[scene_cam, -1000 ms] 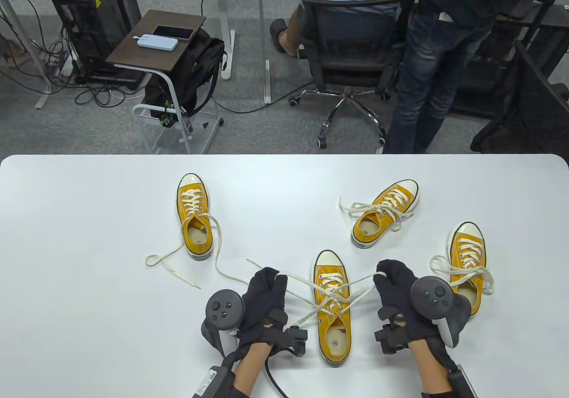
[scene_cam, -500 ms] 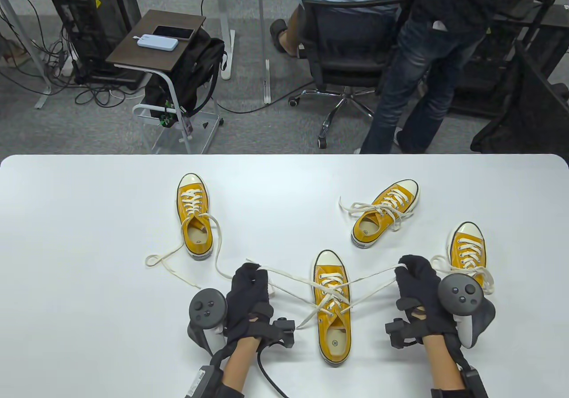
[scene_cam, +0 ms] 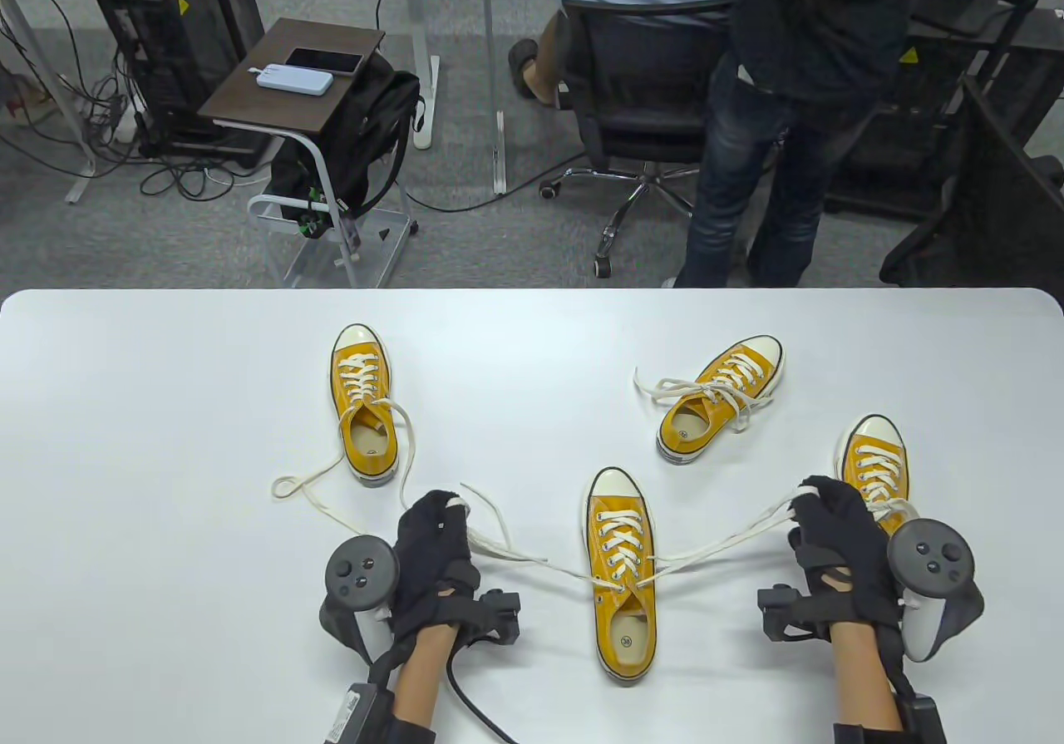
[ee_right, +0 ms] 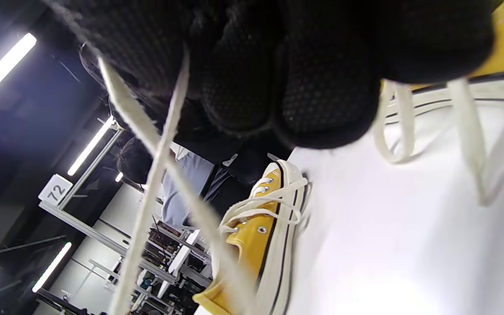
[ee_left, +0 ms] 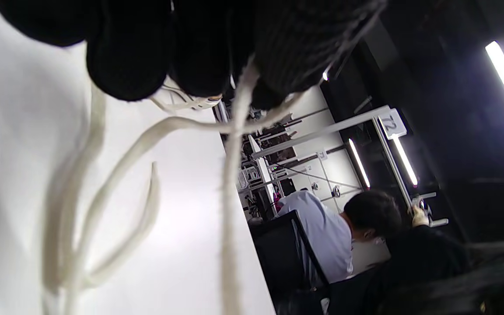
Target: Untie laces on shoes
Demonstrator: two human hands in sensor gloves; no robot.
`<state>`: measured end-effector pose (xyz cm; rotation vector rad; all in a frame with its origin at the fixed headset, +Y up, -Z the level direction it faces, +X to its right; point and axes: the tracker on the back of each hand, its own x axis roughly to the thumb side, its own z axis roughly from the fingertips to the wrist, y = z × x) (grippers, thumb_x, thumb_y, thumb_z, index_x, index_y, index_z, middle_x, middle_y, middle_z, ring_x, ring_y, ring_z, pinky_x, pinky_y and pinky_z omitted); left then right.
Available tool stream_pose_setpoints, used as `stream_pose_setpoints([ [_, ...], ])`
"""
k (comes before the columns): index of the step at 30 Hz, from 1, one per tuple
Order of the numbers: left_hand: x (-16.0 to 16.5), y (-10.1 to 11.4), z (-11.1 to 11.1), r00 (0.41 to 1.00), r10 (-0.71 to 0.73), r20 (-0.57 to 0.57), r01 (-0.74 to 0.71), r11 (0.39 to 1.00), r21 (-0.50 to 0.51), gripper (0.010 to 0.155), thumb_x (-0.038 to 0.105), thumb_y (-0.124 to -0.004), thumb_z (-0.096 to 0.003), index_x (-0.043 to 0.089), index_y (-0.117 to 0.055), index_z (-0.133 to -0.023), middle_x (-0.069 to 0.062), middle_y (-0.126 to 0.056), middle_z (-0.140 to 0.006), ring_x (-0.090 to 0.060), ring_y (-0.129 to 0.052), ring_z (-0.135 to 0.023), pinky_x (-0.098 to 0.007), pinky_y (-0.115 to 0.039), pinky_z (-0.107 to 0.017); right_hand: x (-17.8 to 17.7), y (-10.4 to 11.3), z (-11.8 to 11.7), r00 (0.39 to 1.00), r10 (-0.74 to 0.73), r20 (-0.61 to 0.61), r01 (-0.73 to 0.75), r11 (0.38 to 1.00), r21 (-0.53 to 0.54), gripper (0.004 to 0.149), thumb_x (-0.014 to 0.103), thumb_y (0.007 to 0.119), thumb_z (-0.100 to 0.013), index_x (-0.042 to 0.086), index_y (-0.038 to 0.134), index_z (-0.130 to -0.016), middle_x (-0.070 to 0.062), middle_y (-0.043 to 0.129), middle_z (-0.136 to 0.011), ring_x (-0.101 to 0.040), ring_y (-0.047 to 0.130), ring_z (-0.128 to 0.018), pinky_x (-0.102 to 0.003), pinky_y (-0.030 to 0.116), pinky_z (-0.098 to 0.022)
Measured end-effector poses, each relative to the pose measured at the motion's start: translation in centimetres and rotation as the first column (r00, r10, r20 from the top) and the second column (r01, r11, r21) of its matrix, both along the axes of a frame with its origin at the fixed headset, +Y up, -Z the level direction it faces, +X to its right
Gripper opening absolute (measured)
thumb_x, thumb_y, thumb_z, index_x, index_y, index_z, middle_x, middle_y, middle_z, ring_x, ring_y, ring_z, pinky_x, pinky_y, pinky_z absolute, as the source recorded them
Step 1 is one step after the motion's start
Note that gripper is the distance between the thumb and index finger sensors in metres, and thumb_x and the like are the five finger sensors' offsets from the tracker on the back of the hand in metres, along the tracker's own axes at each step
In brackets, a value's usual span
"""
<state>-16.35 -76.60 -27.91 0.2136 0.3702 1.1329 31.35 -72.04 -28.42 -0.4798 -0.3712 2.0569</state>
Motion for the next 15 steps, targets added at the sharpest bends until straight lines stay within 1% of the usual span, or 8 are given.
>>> stream_pose_setpoints([
  [2,0.5,0.4,-0.1,0.995,-0.09,0.038,0.091,0.996,-0.004,0.039,0.038,-0.081,-0.0473,0.029,-0.091,-0.083,-0.011,-0.086,-0.091,-0.041,-0.089,-0.071,-0.051,-0.079,-0.046,-0.5,0.1,-0.2,0.998,0.055,-0.041,-0.056,0.998,-0.023,0.04,0.036,0.089,-0.042,0.018,0.083,-0.077,-0.01,0.099,-0.06,-0.033,0.101,-0.036,-0.051,0.083,-0.029],
  [3,0.9,0.7,-0.2,0.989,-0.136,0.063,0.136,0.991,0.01,0.038,0.037,-0.082,-0.047,0.03,-0.093,-0.083,-0.011,-0.087,-0.09,-0.041,-0.089,-0.071,-0.052,-0.078,-0.046,-1.0,0.1,-0.3,0.993,0.088,-0.073,-0.091,0.995,-0.037,0.04,0.036,0.09,-0.041,0.018,0.085,-0.077,-0.01,0.1,-0.059,-0.033,0.101,-0.036,-0.051,0.083,-0.029],
  [5,1.7,1.1,-0.3,0.97,-0.214,0.115,0.215,0.977,0.006,0.04,0.034,-0.08,-0.0475,0.031,-0.093,-0.085,-0.009,-0.09,-0.088,-0.04,-0.089,-0.071,-0.052,-0.078,-0.047,-2.0,0.0,-0.6,0.982,0.147,-0.122,-0.156,0.986,-0.065,0.039,0.034,0.093,-0.039,0.017,0.089,-0.075,-0.011,0.102,-0.059,-0.035,0.101,-0.036,-0.053,0.083,-0.029],
  [8,3.0,1.5,-0.6,0.912,-0.341,0.226,0.346,0.938,0.019,0.044,0.03,-0.077,-0.0485,0.029,-0.089,-0.091,-0.01,-0.087,-0.091,-0.041,-0.088,-0.074,-0.052,-0.077,-0.048,-3.9,-0.5,-1.1,0.936,0.268,-0.229,-0.304,0.942,-0.139,0.038,0.03,0.093,-0.039,0.017,0.091,-0.075,-0.013,0.102,-0.062,-0.035,0.101,-0.038,-0.053,0.083,-0.031],
  [10,3.5,1.4,-0.6,0.888,-0.377,0.265,0.391,0.921,0.001,0.047,0.027,-0.075,-0.0491,0.031,-0.083,-0.096,-0.009,-0.086,-0.094,-0.04,-0.087,-0.076,-0.051,-0.077,-0.05,-4.9,-1.0,-1.3,0.911,0.315,-0.264,-0.363,0.918,-0.157,0.039,0.027,0.091,-0.041,0.015,0.09,-0.078,-0.014,0.102,-0.066,-0.036,0.101,-0.04,-0.054,0.083,-0.032],
  [13,4.0,1.3,-0.7,0.863,-0.407,0.298,0.434,0.9,-0.029,0.049,0.024,-0.075,-0.049,0.028,-0.081,-0.098,-0.01,-0.083,-0.097,-0.041,-0.084,-0.079,-0.052,-0.076,-0.052,-6.1,-1.8,-1.7,0.876,0.351,-0.33,-0.429,0.88,-0.202,0.04,0.024,0.089,-0.043,0.013,0.088,-0.081,-0.015,0.1,-0.07,-0.037,0.1,-0.042,-0.054,0.082,-0.033],
  [15,3.9,1.2,-0.8,0.85,-0.428,0.306,0.465,0.884,-0.057,0.051,0.023,-0.074,-0.0493,0.029,-0.078,-0.099,-0.01,-0.08,-0.099,-0.041,-0.082,-0.081,-0.053,-0.074,-0.054,-6.6,-2.3,-1.8,0.87,0.367,-0.33,-0.446,0.871,-0.207,0.041,0.022,0.088,-0.043,0.013,0.087,-0.083,-0.016,0.099,-0.071,-0.037,0.1,-0.043,-0.054,0.082,-0.033],
])
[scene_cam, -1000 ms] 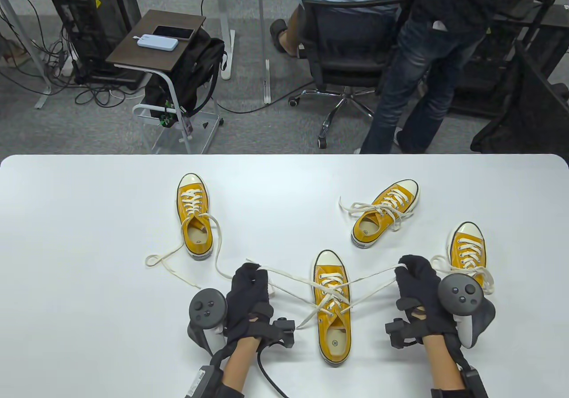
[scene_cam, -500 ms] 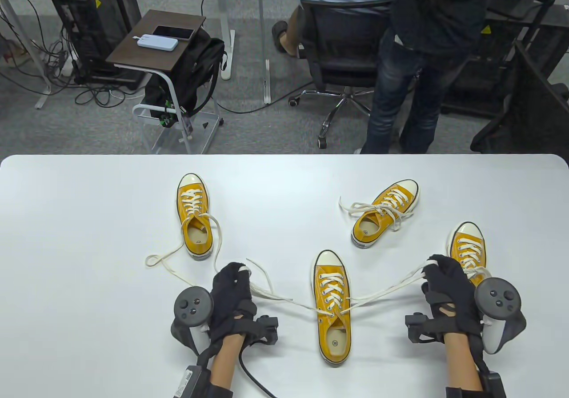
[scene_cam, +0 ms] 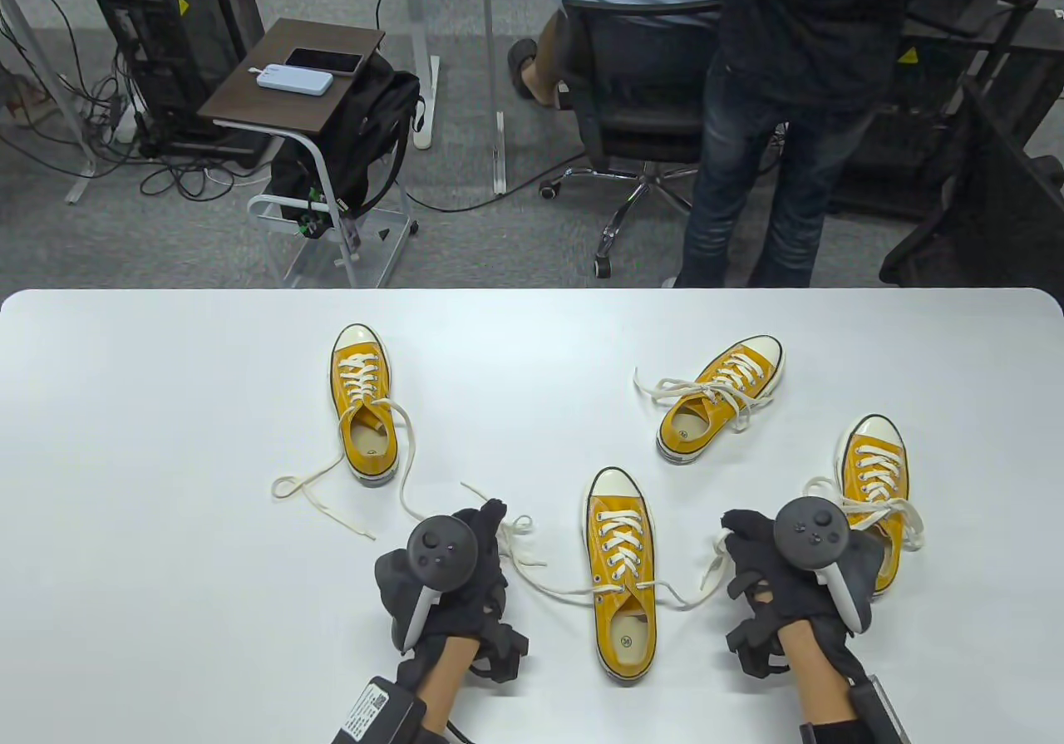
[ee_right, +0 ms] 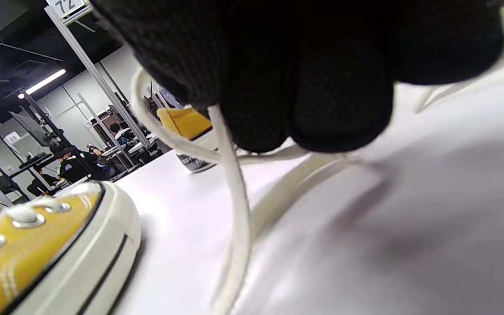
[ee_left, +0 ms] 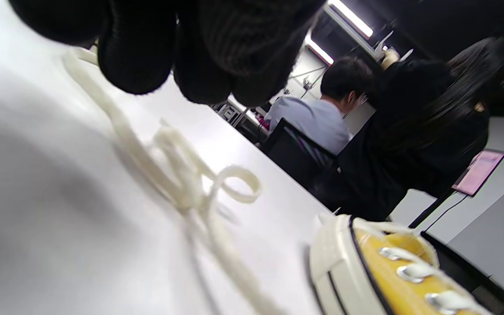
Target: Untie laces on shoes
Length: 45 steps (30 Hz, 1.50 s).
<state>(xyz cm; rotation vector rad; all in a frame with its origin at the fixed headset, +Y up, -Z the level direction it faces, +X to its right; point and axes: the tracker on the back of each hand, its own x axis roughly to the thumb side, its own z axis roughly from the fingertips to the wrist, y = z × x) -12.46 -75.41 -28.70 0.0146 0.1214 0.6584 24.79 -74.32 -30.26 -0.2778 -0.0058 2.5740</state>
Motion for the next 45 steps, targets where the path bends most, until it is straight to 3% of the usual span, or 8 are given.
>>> stream_pose_setpoints([
  [5,0.2,0.6,0.3,0.998,0.038,0.053,-0.038,0.999,0.005,0.054,0.035,-0.078,-0.049,0.03,-0.076,-0.102,-0.015,-0.078,-0.099,-0.044,-0.08,-0.081,-0.054,-0.074,-0.053,-0.2,-0.1,-0.1,0.999,0.036,0.01,-0.036,0.999,-0.012,0.046,0.02,0.083,-0.046,0.01,0.079,-0.09,-0.019,0.094,-0.081,-0.038,0.099,-0.049,-0.055,0.081,-0.036],
  [12,5.1,4.3,2.7,0.949,-0.03,0.313,-0.001,0.995,0.097,0.049,0.048,-0.08,-0.0473,0.033,-0.087,-0.094,-0.01,-0.093,-0.083,-0.04,-0.091,-0.068,-0.049,-0.08,-0.044,0.5,0.6,0.2,0.999,-0.013,0.036,0.012,1.0,0.026,0.048,0.025,0.082,-0.047,0.01,0.077,-0.092,-0.021,0.092,-0.083,-0.039,0.098,-0.05,-0.055,0.08,-0.037],
  [17,10.0,5.2,5.5,0.833,-0.212,0.511,0.229,0.973,0.03,0.055,0.058,-0.078,-0.0466,0.034,-0.086,-0.096,-0.006,-0.099,-0.073,-0.036,-0.096,-0.059,-0.047,-0.083,-0.039,0.6,0.9,0.4,0.999,-0.028,0.036,0.027,0.999,0.036,0.046,0.025,0.082,-0.047,0.011,0.079,-0.091,-0.02,0.093,-0.08,-0.038,0.098,-0.049,-0.054,0.08,-0.036],
  [24,14.8,2.1,7.1,0.663,-0.426,0.616,0.535,0.845,0.008,0.057,0.062,-0.077,-0.0454,0.033,-0.087,-0.094,-0.002,-0.104,-0.061,-0.032,-0.1,-0.048,-0.044,-0.085,-0.033,0.3,0.7,0.3,0.999,-0.034,0.009,0.034,0.999,0.021,0.045,0.026,0.082,-0.047,0.012,0.08,-0.089,-0.019,0.094,-0.079,-0.038,0.098,-0.048,-0.054,0.081,-0.036],
  [26,15.4,1.7,7.3,0.681,-0.459,0.57,0.535,0.844,0.041,0.049,0.059,-0.079,-0.0444,0.032,-0.093,-0.083,-0.001,-0.105,-0.055,-0.03,-0.102,-0.044,-0.043,-0.085,-0.03,0.3,0.7,0.3,0.999,-0.039,0.006,0.039,0.999,0.02,0.045,0.026,0.082,-0.047,0.012,0.08,-0.089,-0.019,0.094,-0.079,-0.038,0.098,-0.048,-0.054,0.081,-0.036],
  [33,14.7,4.4,8.5,0.747,-0.525,0.408,0.486,0.85,0.203,0.042,0.052,-0.077,-0.0467,0.031,-0.095,-0.078,-0.004,-0.105,-0.053,-0.028,-0.101,-0.041,-0.04,-0.085,-0.028,0.4,0.8,0.3,0.999,-0.049,0.0,0.049,0.999,0.024,0.044,0.026,0.082,-0.047,0.012,0.081,-0.089,-0.019,0.094,-0.078,-0.038,0.099,-0.047,-0.054,0.081,-0.035],
  [39,11.9,7.1,7.6,0.87,-0.38,0.314,0.338,0.924,0.182,0.041,0.048,-0.078,-0.0459,0.03,-0.095,-0.079,-0.007,-0.104,-0.054,-0.03,-0.1,-0.044,-0.041,-0.085,-0.029,0.4,1.1,0.3,0.999,-0.054,-0.007,0.055,0.998,0.041,0.044,0.025,0.082,-0.047,0.013,0.081,-0.089,-0.019,0.094,-0.078,-0.038,0.099,-0.047,-0.054,0.081,-0.035],
  [45,9.1,9.7,6.2,0.913,-0.353,0.207,0.31,0.927,0.213,0.041,0.046,-0.078,-0.046,0.031,-0.094,-0.081,-0.009,-0.102,-0.058,-0.033,-0.098,-0.048,-0.042,-0.084,-0.032,0.5,1.0,0.3,0.998,-0.06,-0.015,0.061,0.997,0.041,0.044,0.025,0.082,-0.047,0.013,0.081,-0.089,-0.019,0.094,-0.079,-0.038,0.099,-0.047,-0.054,0.081,-0.035],
])
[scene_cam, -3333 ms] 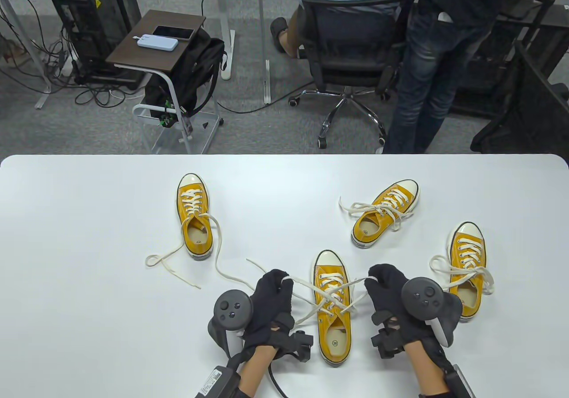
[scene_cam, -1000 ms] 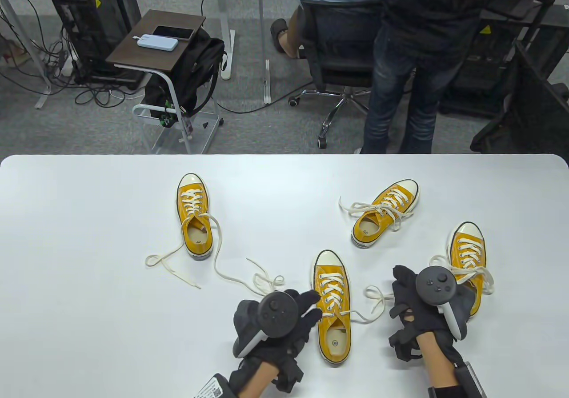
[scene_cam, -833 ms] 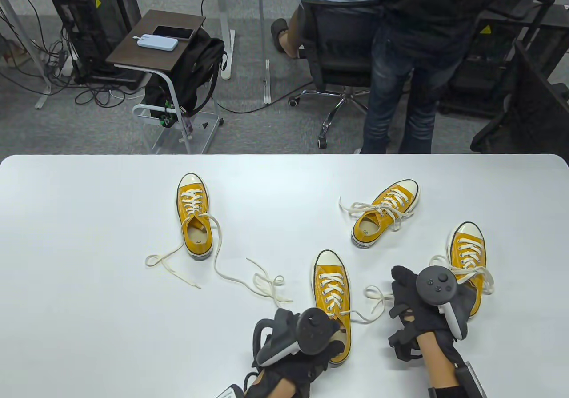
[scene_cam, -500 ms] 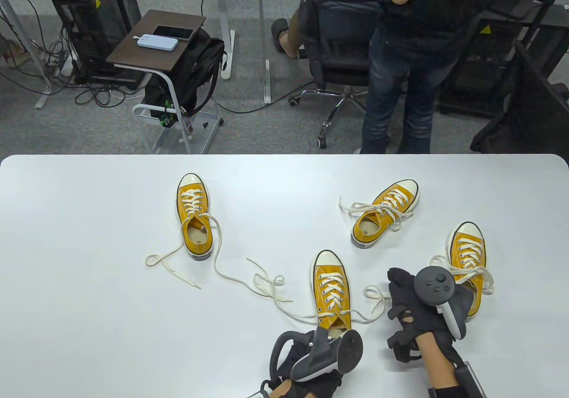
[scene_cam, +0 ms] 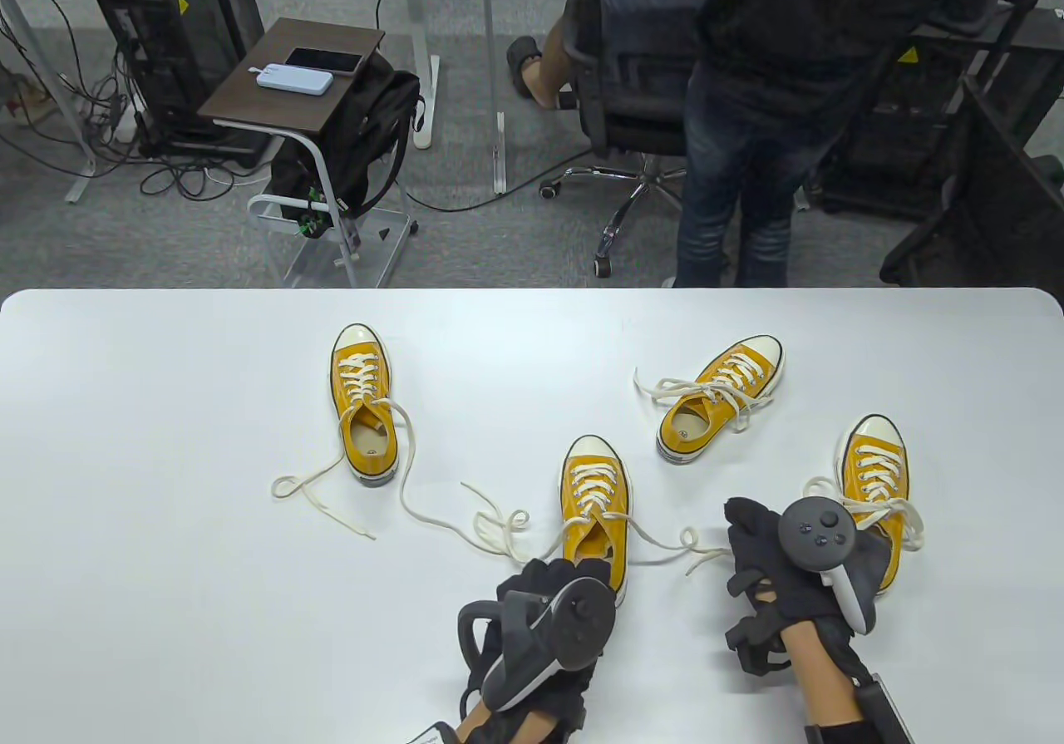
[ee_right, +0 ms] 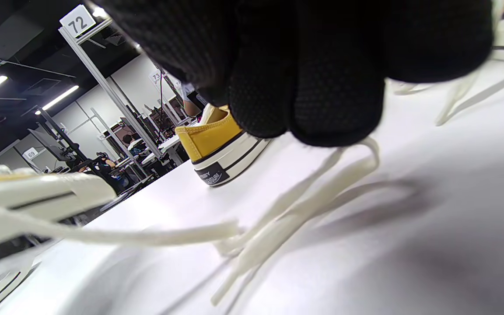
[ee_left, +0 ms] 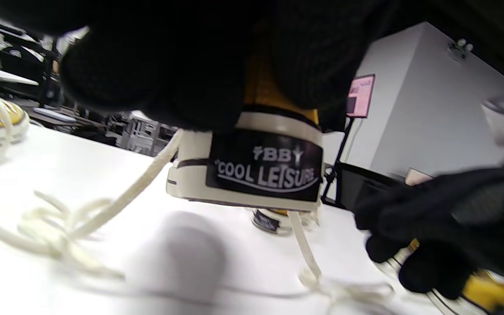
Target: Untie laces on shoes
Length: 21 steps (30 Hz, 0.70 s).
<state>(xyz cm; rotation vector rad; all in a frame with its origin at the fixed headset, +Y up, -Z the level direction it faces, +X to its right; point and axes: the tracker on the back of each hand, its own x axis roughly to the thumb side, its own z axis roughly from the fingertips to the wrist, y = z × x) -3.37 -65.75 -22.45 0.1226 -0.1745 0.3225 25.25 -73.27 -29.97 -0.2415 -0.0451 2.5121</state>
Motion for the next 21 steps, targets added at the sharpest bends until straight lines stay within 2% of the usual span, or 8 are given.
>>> stream_pose_setpoints([
  [5,-2.8,2.7,-2.4,0.995,0.0,-0.102,0.004,0.999,0.04,0.041,0.045,-0.078,-0.0458,0.032,-0.094,-0.081,-0.01,-0.101,-0.061,-0.035,-0.096,-0.052,-0.043,-0.083,-0.034,-0.1,0.2,0.0,1.0,-0.007,-0.007,0.008,1.0,0.013,0.044,0.025,0.082,-0.047,0.013,0.081,-0.089,-0.019,0.094,-0.079,-0.038,0.098,-0.048,-0.054,0.081,-0.036],
  [9,-4.4,4.0,-4.7,0.984,-0.046,-0.17,0.057,0.996,0.063,0.041,0.044,-0.079,-0.0456,0.032,-0.094,-0.081,-0.01,-0.101,-0.062,-0.035,-0.096,-0.053,-0.044,-0.083,-0.035,-0.2,0.2,0.0,1.0,-0.006,-0.015,0.006,1.0,0.014,0.044,0.024,0.082,-0.047,0.013,0.08,-0.089,-0.019,0.093,-0.08,-0.038,0.098,-0.048,-0.054,0.081,-0.036],
  [16,-6.9,4.2,-10.6,0.959,-0.057,-0.276,0.071,0.997,0.041,0.04,0.043,-0.079,-0.0446,0.034,-0.094,-0.081,-0.01,-0.101,-0.066,-0.036,-0.095,-0.057,-0.044,-0.083,-0.038,0.0,0.3,0.0,1.0,-0.014,-0.01,0.014,1.0,0.019,0.044,0.024,0.082,-0.047,0.013,0.08,-0.089,-0.019,0.093,-0.08,-0.038,0.098,-0.048,-0.054,0.081,-0.036],
  [21,-7.8,2.9,-14.4,0.939,-0.104,-0.327,0.115,0.993,0.014,0.04,0.043,-0.079,-0.0439,0.034,-0.095,-0.08,-0.01,-0.101,-0.066,-0.036,-0.095,-0.058,-0.044,-0.083,-0.039,0.3,0.3,-0.1,1.0,-0.023,-0.002,0.023,1.0,0.021,0.044,0.024,0.082,-0.047,0.013,0.081,-0.089,-0.019,0.093,-0.08,-0.038,0.098,-0.048,-0.055,0.08,-0.036],
])
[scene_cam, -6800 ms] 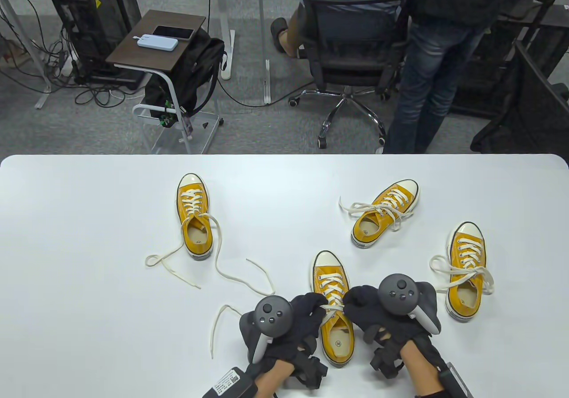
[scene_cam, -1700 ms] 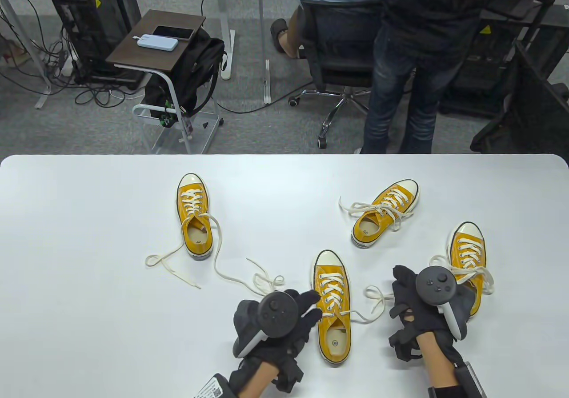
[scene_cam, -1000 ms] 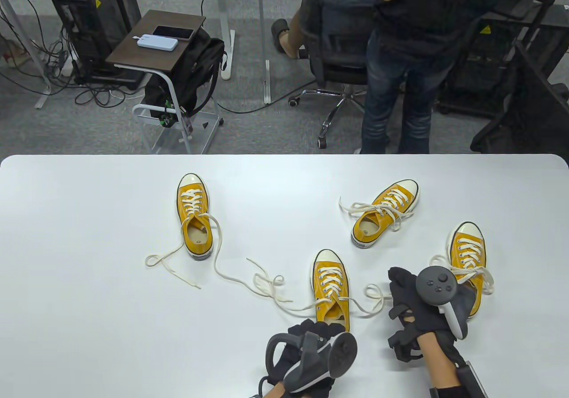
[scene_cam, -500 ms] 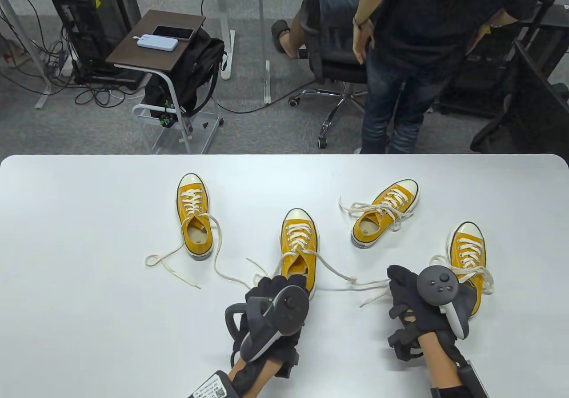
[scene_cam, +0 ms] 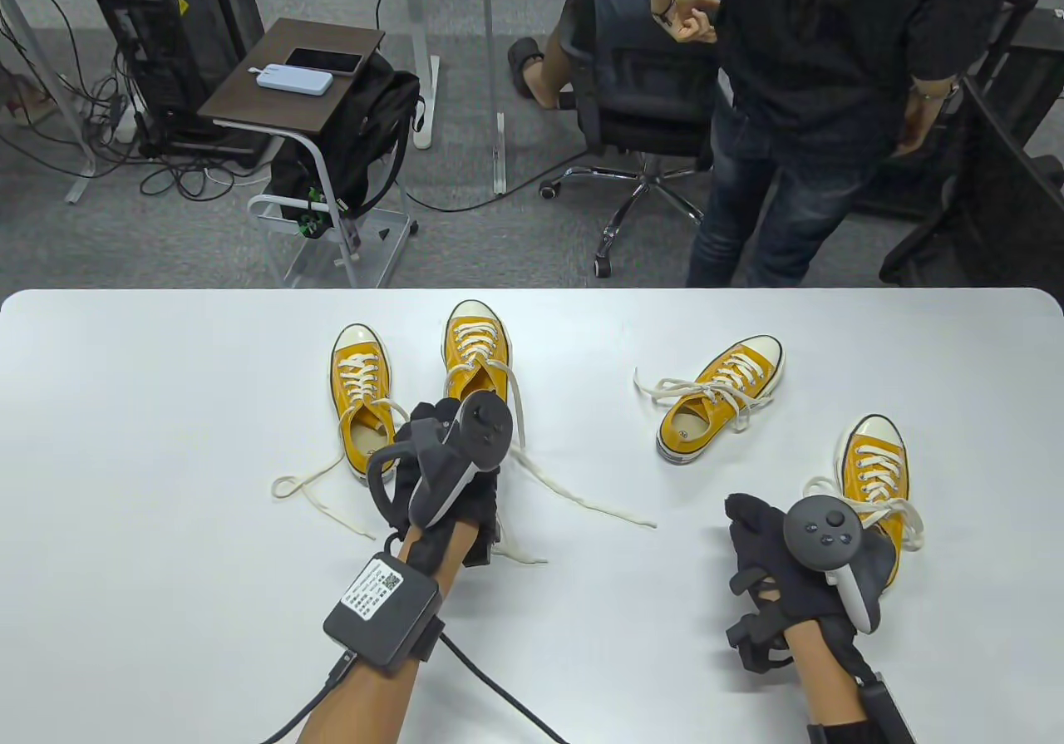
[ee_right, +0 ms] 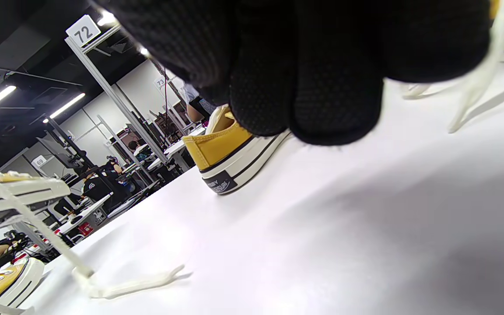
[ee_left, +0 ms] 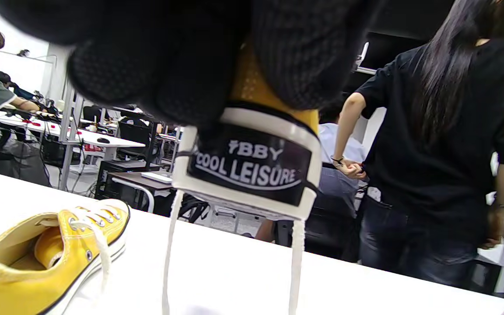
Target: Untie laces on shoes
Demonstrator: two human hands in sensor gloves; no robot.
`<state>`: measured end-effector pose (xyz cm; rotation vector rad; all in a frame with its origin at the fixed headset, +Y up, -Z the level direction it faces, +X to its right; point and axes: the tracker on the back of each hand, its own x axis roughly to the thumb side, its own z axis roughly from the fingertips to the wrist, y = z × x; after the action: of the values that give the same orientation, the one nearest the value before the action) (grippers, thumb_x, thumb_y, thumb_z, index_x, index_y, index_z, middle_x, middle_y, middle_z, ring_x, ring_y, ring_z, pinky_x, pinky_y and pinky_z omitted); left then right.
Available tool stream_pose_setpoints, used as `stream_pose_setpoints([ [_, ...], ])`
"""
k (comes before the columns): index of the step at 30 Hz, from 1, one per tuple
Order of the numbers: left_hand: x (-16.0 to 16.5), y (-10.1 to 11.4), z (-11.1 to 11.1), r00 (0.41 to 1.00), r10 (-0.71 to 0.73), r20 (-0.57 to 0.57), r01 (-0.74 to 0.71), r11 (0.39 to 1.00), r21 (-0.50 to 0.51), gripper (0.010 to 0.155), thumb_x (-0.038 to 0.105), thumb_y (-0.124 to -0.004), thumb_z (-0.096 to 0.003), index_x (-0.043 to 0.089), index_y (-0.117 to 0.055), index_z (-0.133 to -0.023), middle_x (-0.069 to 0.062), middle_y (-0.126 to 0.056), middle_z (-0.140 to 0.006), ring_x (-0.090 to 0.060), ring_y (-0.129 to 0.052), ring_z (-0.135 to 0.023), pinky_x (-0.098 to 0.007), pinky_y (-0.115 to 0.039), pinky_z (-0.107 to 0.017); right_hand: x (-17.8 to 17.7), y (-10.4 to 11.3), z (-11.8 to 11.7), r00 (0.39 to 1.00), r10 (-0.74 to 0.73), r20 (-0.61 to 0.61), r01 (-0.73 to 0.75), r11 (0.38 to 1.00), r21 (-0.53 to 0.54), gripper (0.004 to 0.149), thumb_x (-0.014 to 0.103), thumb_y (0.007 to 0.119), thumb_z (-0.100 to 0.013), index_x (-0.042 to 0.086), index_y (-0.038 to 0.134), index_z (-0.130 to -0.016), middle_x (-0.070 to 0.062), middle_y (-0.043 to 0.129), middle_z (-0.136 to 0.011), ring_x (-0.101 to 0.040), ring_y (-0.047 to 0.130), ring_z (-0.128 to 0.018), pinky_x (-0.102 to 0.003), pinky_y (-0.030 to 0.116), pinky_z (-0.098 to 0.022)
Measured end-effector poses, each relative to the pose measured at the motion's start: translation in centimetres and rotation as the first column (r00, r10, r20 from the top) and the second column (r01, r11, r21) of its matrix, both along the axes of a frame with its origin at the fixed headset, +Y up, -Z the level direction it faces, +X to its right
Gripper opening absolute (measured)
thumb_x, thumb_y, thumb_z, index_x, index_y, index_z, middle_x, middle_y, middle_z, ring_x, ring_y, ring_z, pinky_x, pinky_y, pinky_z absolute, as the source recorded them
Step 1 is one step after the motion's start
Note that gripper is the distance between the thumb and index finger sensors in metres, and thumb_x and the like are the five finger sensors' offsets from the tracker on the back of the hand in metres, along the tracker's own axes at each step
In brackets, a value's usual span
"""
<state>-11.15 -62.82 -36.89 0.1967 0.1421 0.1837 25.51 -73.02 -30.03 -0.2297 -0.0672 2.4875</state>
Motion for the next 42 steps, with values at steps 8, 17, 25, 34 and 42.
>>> stream_pose_setpoints([
  [8,-1.0,-4.4,-3.9,0.997,-0.013,-0.082,0.009,0.999,-0.045,0.04,0.043,-0.079,-0.0434,0.036,-0.095,-0.08,-0.009,-0.101,-0.067,-0.036,-0.095,-0.06,-0.044,-0.084,-0.04,0.2,-0.1,-0.2,1.0,0.008,0.009,-0.008,1.0,-0.008,0.043,0.024,0.081,-0.047,0.013,0.08,-0.089,-0.019,0.093,-0.08,-0.038,0.098,-0.049,-0.055,0.08,-0.036],
  [17,-2.1,-9.8,-3.8,0.989,-0.08,-0.122,0.065,0.991,-0.116,0.039,0.045,-0.079,-0.0433,0.038,-0.094,-0.079,-0.008,-0.101,-0.069,-0.034,-0.098,-0.058,-0.041,-0.086,-0.037,0.2,-0.4,-0.3,1.0,0.015,0.011,-0.014,1.0,-0.028,0.043,0.024,0.081,-0.047,0.013,0.081,-0.089,-0.019,0.093,-0.08,-0.038,0.098,-0.049,-0.055,0.08,-0.036],
  [25,-2.4,-11.6,-2.8,0.986,-0.116,-0.122,0.087,0.973,-0.215,0.051,0.048,-0.08,-0.0438,0.035,-0.086,-0.093,-0.007,-0.101,-0.078,-0.034,-0.099,-0.057,-0.042,-0.087,-0.036,0.1,-0.5,-0.3,1.0,0.016,-0.003,-0.016,0.999,-0.035,0.043,0.025,0.081,-0.047,0.013,0.081,-0.089,-0.019,0.093,-0.08,-0.038,0.098,-0.049,-0.055,0.08,-0.036],
  [34,-2.0,-7.8,2.0,0.995,0.072,-0.065,-0.084,0.972,-0.217,0.061,0.055,-0.076,-0.0456,0.032,-0.079,-0.101,-0.011,-0.094,-0.087,-0.04,-0.093,-0.068,-0.049,-0.081,-0.047,0.0,-0.6,-0.3,1.0,0.006,-0.009,-0.007,0.999,-0.045,0.044,0.027,0.082,-0.047,0.013,0.081,-0.088,-0.019,0.094,-0.079,-0.039,0.098,-0.048,-0.055,0.08,-0.036],
  [42,-1.1,-9.5,7.3,0.957,0.29,0.01,-0.271,0.905,-0.329,0.059,0.054,-0.075,-0.0468,0.031,-0.081,-0.101,-0.014,-0.091,-0.092,-0.043,-0.09,-0.074,-0.052,-0.079,-0.051,-0.6,0.2,0.2,0.999,0.021,-0.032,-0.021,1.0,-0.007,0.049,0.035,0.083,-0.046,0.013,0.081,-0.089,-0.021,0.092,-0.081,-0.04,0.097,-0.05,-0.055,0.08,-0.037],
])
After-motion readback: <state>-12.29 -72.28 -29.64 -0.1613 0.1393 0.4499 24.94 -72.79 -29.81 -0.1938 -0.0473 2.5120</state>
